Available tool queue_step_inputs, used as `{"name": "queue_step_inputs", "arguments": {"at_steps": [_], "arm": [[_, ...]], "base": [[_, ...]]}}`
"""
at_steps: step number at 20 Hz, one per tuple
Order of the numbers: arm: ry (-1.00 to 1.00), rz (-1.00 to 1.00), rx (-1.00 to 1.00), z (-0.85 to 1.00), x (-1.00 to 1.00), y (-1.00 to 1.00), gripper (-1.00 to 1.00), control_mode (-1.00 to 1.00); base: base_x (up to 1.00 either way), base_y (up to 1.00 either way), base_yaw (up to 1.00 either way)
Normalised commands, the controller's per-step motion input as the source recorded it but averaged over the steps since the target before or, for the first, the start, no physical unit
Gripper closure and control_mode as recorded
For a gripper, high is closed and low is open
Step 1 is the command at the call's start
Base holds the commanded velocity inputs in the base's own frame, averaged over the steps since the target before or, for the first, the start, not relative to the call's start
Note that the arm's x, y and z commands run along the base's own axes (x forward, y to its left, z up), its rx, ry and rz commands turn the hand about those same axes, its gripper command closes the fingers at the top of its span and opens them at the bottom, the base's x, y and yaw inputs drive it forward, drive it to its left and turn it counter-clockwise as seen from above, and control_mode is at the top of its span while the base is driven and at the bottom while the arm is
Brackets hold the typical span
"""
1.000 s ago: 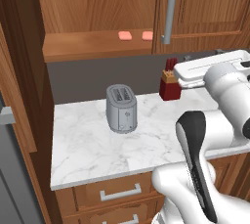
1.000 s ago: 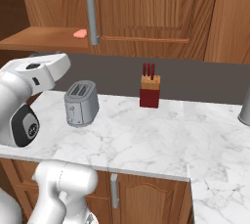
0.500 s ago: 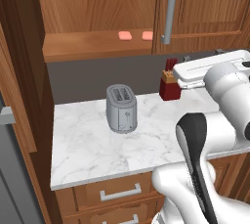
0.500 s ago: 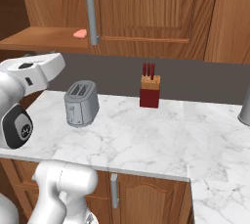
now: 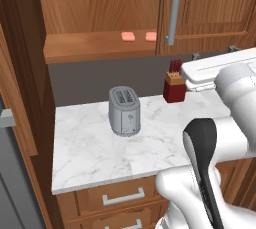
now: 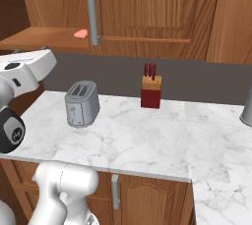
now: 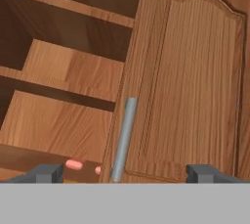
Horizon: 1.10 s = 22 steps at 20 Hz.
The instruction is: Pick up the bar soap and bar soap from the sink, and place them back in the cabinet, and close the cabinet doors.
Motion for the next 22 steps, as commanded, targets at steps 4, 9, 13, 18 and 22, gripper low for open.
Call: {"name": "queue_step_inputs", "arguments": {"at_steps": [4,9,13,18,22], "arm": [[-0.07,0.00,0.00,-0.01,-0.16,0.00,-1.00,-1.00],[-0.06,0.00,0.00,0.00,-0.22,0.00,-1.00,-1.00],[-0.04,0.00,0.00,0.00,-0.15,0.00,-1.00,-1.00],[-0.03,0.00,0.00,0.00,-0.19,0.00,-1.00,-1.00],[-0.01,0.00,0.00,0.00,-0.19,0.00,-1.00,-1.00]], "base": [[0.00,0.00,0.00],[0.00,0.00,0.00],[0.00,0.00,0.00],[0.00,0.00,0.00],[0.00,0.00,0.00]]}}
